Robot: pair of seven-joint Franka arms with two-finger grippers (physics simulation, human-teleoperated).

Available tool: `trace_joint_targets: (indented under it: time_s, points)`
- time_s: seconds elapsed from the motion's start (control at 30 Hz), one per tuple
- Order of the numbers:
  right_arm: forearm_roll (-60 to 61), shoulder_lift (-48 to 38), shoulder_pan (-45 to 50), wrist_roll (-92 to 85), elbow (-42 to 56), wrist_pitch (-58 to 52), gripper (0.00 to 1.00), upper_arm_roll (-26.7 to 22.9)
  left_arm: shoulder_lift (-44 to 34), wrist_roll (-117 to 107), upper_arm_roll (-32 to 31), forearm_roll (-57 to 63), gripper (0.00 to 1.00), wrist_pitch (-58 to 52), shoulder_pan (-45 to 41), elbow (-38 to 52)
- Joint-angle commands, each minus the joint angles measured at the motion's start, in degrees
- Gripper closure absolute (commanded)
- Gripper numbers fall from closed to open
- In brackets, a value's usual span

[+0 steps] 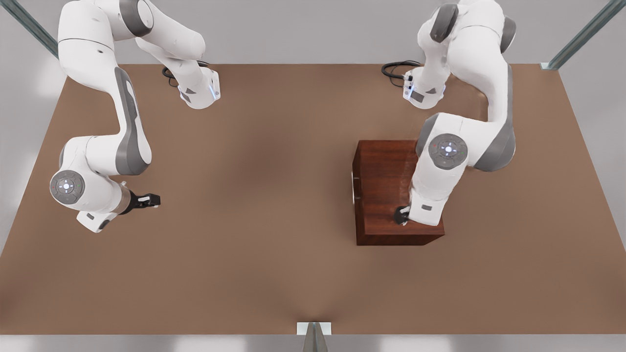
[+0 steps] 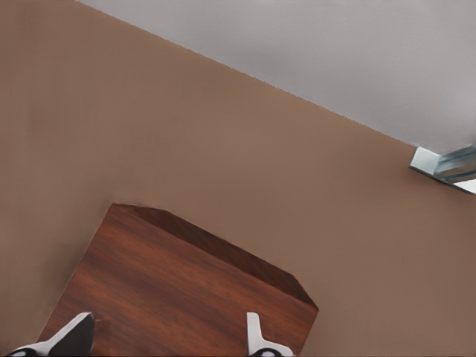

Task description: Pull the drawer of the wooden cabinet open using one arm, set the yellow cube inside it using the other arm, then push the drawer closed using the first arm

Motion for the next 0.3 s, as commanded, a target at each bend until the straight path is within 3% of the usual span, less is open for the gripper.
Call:
trace_joint_targets:
  time_s: [0.0, 0.03, 0.1, 0.27]
  points:
    - [0.1, -0.1, 0.0, 0.3, 0.2, 0.1, 0.00, 0.0, -7.5, 45.7, -0.1, -6.4, 0.00, -10.3, 6.4, -6.7]
    - [0.1, -0.1, 0.3, 0.3, 0.2, 0.1, 0.00, 0.0, -17.1, 45.7, -0.2, -6.3, 0.00, 0.5, 7.1, -22.0]
    - [0.1, -0.1, 0.3, 0.3, 0.2, 0.1, 0.00, 0.0, -13.3, 44.4, -0.8, -6.1, 0.00, -0.5, 6.5, -15.6]
    - [0.1, -0.1, 0.6, 0.3, 0.2, 0.0, 0.00, 0.0, -12.8, 44.3, -0.8, -6.4, 0.00, -1.4, 6.5, -14.1]
